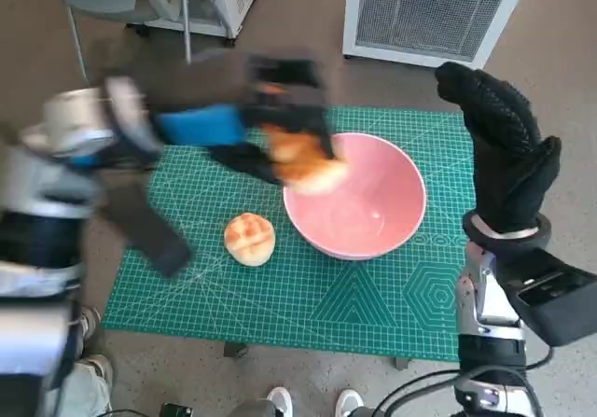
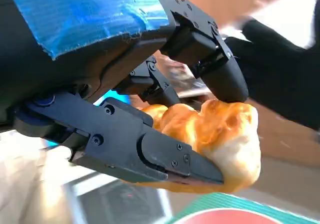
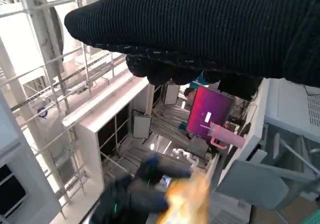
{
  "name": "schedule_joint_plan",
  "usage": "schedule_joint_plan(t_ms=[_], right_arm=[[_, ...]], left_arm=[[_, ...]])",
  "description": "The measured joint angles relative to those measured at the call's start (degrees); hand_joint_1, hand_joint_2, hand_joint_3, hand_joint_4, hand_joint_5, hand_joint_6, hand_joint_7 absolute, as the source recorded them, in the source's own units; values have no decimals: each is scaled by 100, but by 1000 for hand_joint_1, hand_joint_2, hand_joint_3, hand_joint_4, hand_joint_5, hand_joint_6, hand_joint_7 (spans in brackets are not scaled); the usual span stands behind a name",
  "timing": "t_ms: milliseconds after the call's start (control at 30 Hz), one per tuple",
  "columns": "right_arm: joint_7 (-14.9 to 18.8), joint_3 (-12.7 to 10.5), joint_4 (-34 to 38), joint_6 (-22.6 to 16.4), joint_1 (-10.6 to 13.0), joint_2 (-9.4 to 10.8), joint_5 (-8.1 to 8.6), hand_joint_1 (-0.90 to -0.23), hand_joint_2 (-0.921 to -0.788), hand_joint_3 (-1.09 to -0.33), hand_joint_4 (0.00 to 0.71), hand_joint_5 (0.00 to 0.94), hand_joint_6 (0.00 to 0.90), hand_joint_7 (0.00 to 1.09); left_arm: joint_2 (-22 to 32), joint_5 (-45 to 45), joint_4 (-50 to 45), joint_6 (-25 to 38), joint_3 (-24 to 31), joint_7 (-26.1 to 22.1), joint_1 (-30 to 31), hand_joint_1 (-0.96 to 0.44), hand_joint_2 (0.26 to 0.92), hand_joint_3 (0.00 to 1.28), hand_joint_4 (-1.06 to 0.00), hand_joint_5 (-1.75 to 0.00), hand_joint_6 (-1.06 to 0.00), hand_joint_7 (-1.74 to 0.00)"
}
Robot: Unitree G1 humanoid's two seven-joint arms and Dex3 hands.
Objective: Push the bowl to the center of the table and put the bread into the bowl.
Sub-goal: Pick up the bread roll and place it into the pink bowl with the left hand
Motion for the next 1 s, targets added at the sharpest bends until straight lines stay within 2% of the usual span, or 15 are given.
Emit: schedule_joint_plan(t_ms=[200, 467, 533, 600, 633, 667, 700, 767, 800, 867, 1000], right_arm=[[-5, -26, -118, 9, 125, -37, -2, -625, -921, -789, 263, 22, -1, 659], [-29, -39, -408, 130, 264, -47, -1, -636, -921, -780, 264, 21, -1, 652], [-33, -41, -499, 164, 288, -47, 0, -639, -921, -776, 264, 20, -1, 652], [-38, -41, -573, 199, 320, -47, 0, -643, -921, -773, 263, 20, -1, 652], [-40, -43, -614, 219, 342, -48, 1, -646, -921, -769, 263, 19, -1, 652], [-41, -44, -645, 234, 362, -48, 2, -650, -921, -763, 263, 19, -1, 652], [-41, -43, -667, 248, 376, -47, 2, -655, -921, -758, 263, 19, -1, 652], [-41, -44, -723, 287, 415, -47, 7, -667, -921, -743, 264, 19, -1, 652], [-41, -44, -751, 303, 437, -47, 12, -670, -921, -740, 264, 19, -1, 652], [-41, -47, -790, 325, 464, -47, 30, -677, -921, -731, 263, 18, -1, 652], [-41, -53, -863, 362, 483, -46, 48, -681, -921, -725, 262, 17, -1, 652]], left_arm=[[-514, 328, 403, 17, -309, 24, -212, -1, 920, 131, -583, -1241, -594, -1237], [-864, 1524, 1157, -133, -848, 985, -337, -2, 909, 150, -533, -1433, -666, -1037], [-929, 1754, 1326, -44, -958, 1170, -359, -3, 916, 136, -566, -1377, -628, -1092], [-995, 1815, 1469, 113, -1001, 1197, -360, -2, 918, 180, -518, -1345, -559, -1234], [-1040, 1805, 1547, 227, -1004, 1160, -358, -71, 919, 202, -469, -1208, -533, -1284], [-1081, 1772, 1584, 372, -1003, 1063, -357, -170, 920, 236, -443, -918, -493, -1359], [-1107, 1732, 1610, 516, -1002, 955, -357, -172, 894, 228, -416, -782, -431, -1235], [-1135, 1676, 1614, 773, -1002, 696, -353, -218, 861, 133, -371, -365, -349, -745], [-1134, 1675, 1612, 878, -1005, 585, -351, -235, 859, 110, -364, -296, -338, -661], [-1098, 1695, 1597, 968, -1034, 506, -339, -367, 840, 49, -312, -123, -281, -448], [-990, 1753, 1579, 959, -1117, 501, -323, -482, 823, 14, -262, -32, -240, -332]])
